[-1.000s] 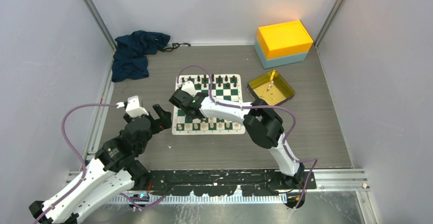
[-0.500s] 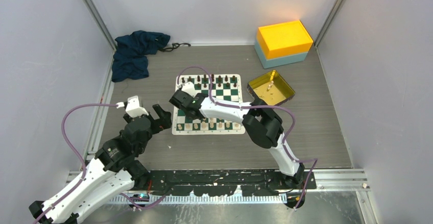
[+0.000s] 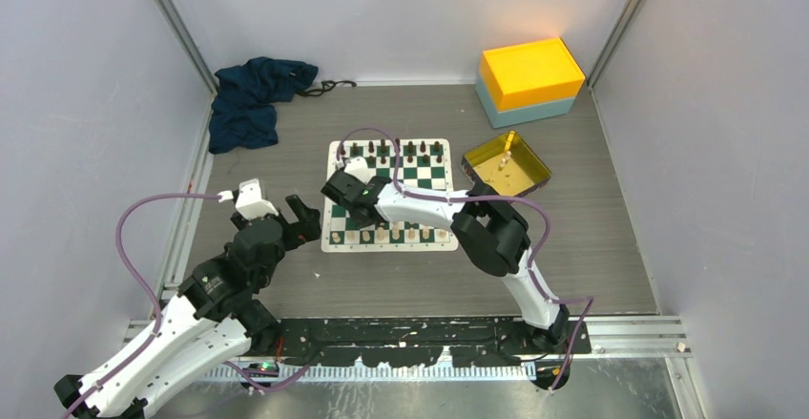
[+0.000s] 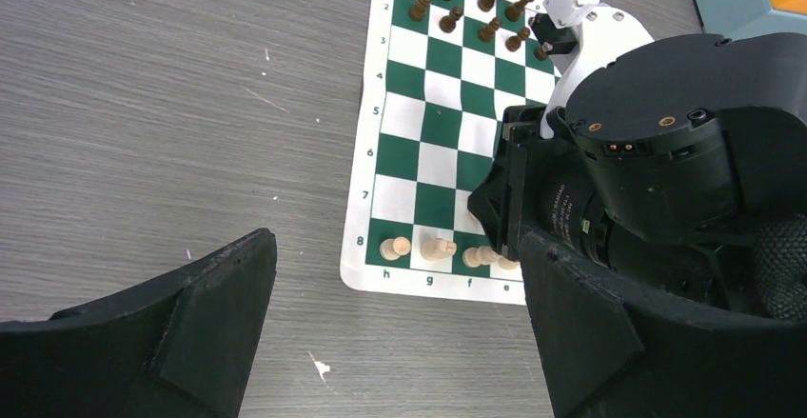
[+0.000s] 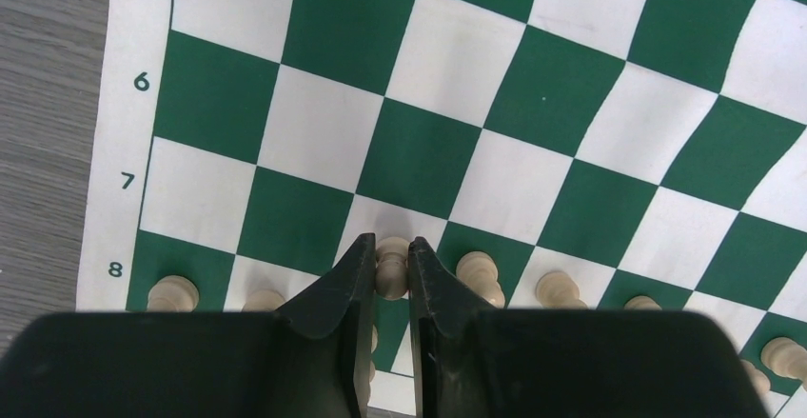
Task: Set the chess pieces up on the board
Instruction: Place the chess piece on the chessboard.
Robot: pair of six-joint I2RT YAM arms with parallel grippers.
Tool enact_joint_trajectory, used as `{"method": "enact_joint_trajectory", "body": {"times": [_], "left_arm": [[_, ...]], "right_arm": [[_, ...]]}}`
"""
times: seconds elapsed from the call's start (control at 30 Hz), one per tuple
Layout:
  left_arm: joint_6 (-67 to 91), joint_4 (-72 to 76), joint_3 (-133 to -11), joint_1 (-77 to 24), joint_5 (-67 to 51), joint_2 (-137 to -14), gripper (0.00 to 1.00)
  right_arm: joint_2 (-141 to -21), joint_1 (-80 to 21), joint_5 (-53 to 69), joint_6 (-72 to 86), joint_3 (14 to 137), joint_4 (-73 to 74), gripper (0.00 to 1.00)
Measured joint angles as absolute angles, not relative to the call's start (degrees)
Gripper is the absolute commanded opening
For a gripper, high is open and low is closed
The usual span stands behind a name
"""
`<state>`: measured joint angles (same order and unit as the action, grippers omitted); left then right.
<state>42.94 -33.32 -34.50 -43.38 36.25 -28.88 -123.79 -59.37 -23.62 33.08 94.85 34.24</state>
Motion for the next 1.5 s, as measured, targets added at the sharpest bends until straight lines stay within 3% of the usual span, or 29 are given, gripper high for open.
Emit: {"method": "enact_joint_trajectory", "body": {"times": [0.2,0.6,1.5], "left_arm": [[42.94,-33.32,-34.50,-43.38,36.27,-29.28,0.99],[42.94,-33.32,-34.50,-43.38,36.27,-29.41,0.99],[42.87,-34.20,-35.03,-43.38,36.49,-29.15,0.98]], "right_arm": [[-123.79,-59.18,-23.18,33.10,94.67,33.78,0.18],[-123.79,-59.11,-22.79,33.10,94.59,33.41,0.29],[-120.60,-58.74,-23.75,32.56,94.59,34.59,0.33]]}}
